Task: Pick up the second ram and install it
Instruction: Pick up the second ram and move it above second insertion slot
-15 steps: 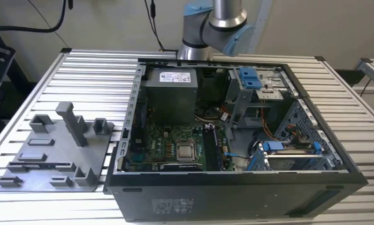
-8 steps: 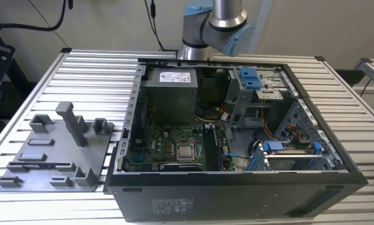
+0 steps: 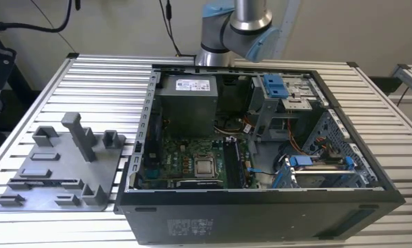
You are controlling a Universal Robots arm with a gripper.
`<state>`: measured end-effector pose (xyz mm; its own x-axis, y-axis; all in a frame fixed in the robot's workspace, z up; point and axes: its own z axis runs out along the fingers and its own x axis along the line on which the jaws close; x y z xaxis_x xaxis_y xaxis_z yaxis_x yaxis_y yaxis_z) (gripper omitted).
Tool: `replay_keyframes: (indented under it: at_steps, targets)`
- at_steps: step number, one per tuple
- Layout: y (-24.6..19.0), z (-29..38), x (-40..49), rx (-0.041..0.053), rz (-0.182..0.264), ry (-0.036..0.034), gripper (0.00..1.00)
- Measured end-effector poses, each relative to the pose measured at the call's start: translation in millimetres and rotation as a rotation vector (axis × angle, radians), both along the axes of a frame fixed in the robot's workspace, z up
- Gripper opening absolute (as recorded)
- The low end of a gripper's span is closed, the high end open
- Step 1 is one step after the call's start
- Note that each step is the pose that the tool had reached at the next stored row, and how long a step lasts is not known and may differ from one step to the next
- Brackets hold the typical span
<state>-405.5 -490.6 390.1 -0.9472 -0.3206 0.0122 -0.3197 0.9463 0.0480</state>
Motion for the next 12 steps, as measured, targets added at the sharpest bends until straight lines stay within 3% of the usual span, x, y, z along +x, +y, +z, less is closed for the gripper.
replay_keyframes:
  at_steps: [8, 12]
  targets:
    - [-0.1, -0.1, 0.0, 0.0000, 0.062, 0.0000, 0.11]
    - [-0.1, -0.1, 0.1, 0.0000, 0.128, -0.0017, 0.11]
